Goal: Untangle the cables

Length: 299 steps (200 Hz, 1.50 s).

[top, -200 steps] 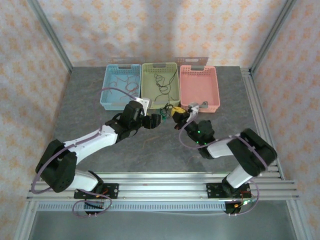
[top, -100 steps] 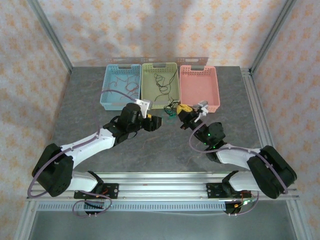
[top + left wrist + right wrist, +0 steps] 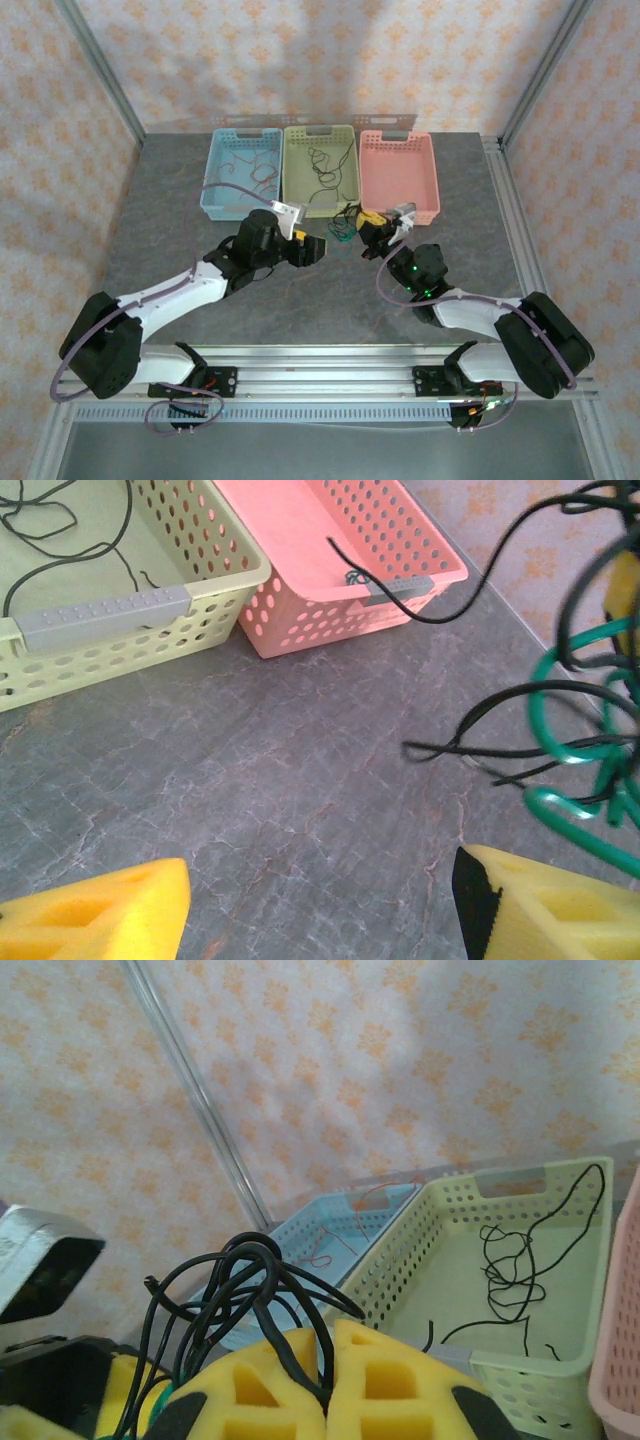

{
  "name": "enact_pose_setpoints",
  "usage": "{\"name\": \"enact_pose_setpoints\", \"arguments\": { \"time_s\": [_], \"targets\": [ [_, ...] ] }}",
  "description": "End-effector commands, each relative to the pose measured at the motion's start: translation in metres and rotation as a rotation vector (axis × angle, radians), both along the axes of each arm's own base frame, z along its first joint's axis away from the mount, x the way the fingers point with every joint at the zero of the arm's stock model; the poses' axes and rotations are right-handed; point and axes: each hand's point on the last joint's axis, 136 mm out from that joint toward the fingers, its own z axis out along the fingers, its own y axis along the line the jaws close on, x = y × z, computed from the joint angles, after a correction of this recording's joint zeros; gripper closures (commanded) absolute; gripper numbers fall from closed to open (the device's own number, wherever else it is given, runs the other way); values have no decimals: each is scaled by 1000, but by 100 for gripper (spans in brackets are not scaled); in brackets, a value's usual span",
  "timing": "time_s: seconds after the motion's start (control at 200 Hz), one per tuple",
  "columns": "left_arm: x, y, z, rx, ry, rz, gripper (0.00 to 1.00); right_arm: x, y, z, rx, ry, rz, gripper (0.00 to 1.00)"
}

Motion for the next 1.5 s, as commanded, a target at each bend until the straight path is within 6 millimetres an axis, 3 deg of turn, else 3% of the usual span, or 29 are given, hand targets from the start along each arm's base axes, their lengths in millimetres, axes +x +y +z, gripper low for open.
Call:
{"name": "enact_pose_setpoints", "arguments": {
  "time_s": [0.0,0.225,0.42,0.661,0.731,1.141,1.491],
  "targets": [
    [-5,-6,19,-45,-71,-45,30,0,-5,4,-3,-23,-23,100],
    [-5,-11,17,-47,-55,-69,32,-9,8,10,49,-56,74,100],
    [-11,-14,21,-69,-63,-101,33,-10,6,13,78,-56,72,100],
    [-7,-13,18,-56,-53,-82,35,16,-40,-11,-19,40,-243,100],
    [-10,-13,19,-67,-56,-89,33,17,-45,-12,-24,43,-262,100],
    [-13,-21,19,-74,-49,-130,31,4,-10,0,34,-14,-49,100],
    [-15,-30,13,-48,-30,-161,32,-4,8,2,73,-35,69,100]
  ]
}}
